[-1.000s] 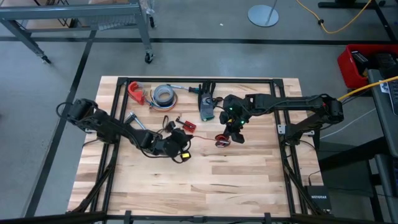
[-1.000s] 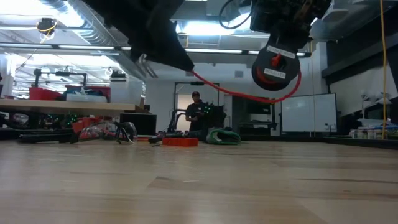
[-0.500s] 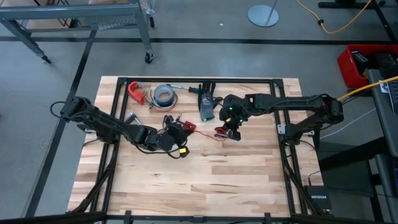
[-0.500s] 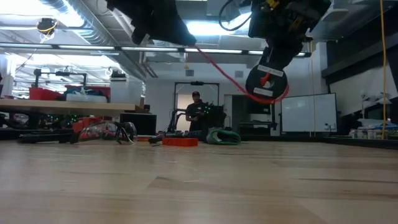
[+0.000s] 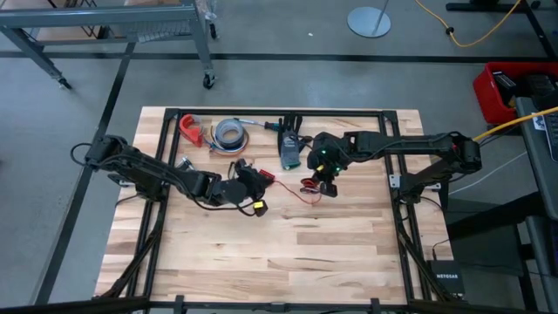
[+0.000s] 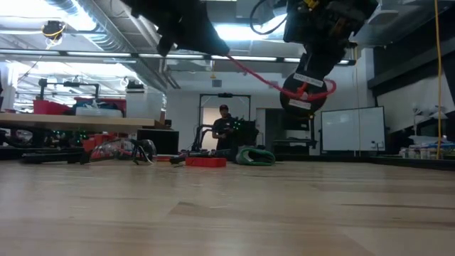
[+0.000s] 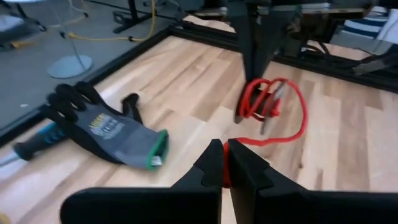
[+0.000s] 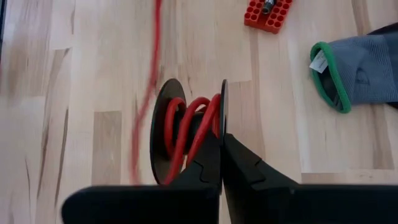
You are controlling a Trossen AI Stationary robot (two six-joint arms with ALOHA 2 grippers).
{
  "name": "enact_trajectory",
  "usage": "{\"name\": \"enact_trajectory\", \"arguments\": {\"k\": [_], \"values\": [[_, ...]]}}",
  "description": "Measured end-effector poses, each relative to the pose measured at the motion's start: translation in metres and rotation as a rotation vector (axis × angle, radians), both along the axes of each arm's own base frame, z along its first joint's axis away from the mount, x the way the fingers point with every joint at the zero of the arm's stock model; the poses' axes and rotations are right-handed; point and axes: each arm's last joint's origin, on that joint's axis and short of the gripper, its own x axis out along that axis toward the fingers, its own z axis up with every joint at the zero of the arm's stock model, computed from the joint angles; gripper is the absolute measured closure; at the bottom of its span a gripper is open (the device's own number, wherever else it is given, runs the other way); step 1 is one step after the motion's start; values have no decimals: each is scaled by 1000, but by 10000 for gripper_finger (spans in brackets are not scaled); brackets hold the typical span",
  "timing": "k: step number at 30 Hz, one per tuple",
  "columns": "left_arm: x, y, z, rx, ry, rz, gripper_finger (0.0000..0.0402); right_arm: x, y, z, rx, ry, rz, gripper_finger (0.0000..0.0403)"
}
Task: Coil cords
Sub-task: Coil the orange wire into the black spool
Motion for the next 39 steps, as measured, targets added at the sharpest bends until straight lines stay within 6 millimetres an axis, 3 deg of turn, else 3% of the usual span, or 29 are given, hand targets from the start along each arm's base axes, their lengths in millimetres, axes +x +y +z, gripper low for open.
{"name": "enact_trajectory", "arguments": {"k": [10, 17, 39], "values": [[7, -2, -18, -2, 53, 4, 401, 7, 3, 6, 115, -106, 83, 400], [6, 1, -19, 58, 77, 45, 401, 5, 5, 5, 165, -93, 110, 400], [3, -1, -25, -23, 116, 24, 401, 4, 2, 3, 78, -68, 57, 400]]}}
